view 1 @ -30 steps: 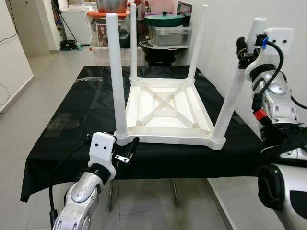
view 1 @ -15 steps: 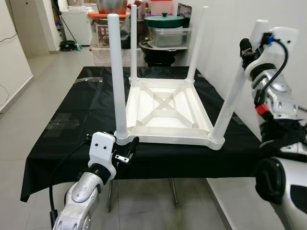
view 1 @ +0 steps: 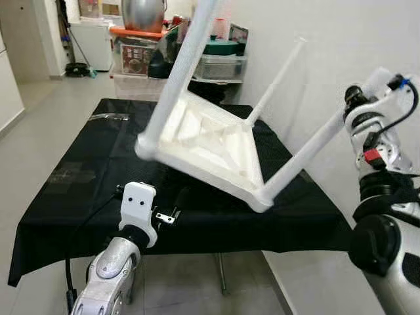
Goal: Building children table
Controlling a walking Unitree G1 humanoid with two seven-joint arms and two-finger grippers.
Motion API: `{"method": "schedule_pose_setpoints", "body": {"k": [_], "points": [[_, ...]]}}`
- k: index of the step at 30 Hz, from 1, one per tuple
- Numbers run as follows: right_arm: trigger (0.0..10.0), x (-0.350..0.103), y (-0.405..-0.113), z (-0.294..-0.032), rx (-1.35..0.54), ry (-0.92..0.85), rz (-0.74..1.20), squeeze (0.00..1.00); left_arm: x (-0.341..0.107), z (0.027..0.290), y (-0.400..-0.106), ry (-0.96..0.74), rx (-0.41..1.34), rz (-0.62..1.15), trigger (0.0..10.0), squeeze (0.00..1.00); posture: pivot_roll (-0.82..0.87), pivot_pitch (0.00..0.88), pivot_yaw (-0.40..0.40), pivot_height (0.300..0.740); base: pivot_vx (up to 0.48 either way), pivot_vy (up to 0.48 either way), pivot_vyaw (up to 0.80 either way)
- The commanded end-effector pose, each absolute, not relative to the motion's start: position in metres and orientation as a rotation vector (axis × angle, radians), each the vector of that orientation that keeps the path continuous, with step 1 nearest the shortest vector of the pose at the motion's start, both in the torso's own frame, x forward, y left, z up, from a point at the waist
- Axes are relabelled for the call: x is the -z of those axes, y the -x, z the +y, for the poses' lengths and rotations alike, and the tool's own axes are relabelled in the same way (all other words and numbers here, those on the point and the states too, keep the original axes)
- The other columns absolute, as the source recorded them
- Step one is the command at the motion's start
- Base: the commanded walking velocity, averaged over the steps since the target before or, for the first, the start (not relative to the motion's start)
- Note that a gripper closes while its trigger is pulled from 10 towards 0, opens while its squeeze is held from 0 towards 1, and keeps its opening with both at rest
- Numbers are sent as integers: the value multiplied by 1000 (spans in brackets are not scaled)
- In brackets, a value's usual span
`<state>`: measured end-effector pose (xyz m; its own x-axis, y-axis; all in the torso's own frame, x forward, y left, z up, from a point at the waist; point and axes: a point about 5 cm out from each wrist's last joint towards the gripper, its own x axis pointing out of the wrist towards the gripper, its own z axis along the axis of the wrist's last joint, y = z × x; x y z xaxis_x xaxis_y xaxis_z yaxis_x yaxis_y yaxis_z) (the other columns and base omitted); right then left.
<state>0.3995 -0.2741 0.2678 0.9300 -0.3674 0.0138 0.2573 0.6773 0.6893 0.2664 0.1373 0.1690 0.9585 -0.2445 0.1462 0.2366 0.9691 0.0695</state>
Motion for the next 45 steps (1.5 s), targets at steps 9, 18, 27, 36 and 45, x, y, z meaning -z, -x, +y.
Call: {"method": "schedule_pose_setpoints", "body": {"k": [9,18,27,36,45], "points": [[0,-135,-390,-201,298,-870,429,0,-166,135,-265,-49,257,-128,10000,0,73,0,-61,740,0,0,0],[0,-114,-384,-134,65,-817,599,0,-166,134,-265,-51,262,-126,10000,0,79,0,-63,740,0,0,0],[0,-123,-386,-104,-68,-782,625,0,-165,133,-264,-53,269,-114,10000,0,79,0,-67,740,0,0,0],[0,-120,-385,-111,-23,-746,628,0,-162,132,-263,-57,273,-99,10000,0,77,0,-67,740,0,0,0],[4980,-115,-384,-121,-10,-667,617,0,-162,132,-264,-60,276,-101,10000,0,78,0,-62,740,0,0,0]]}}
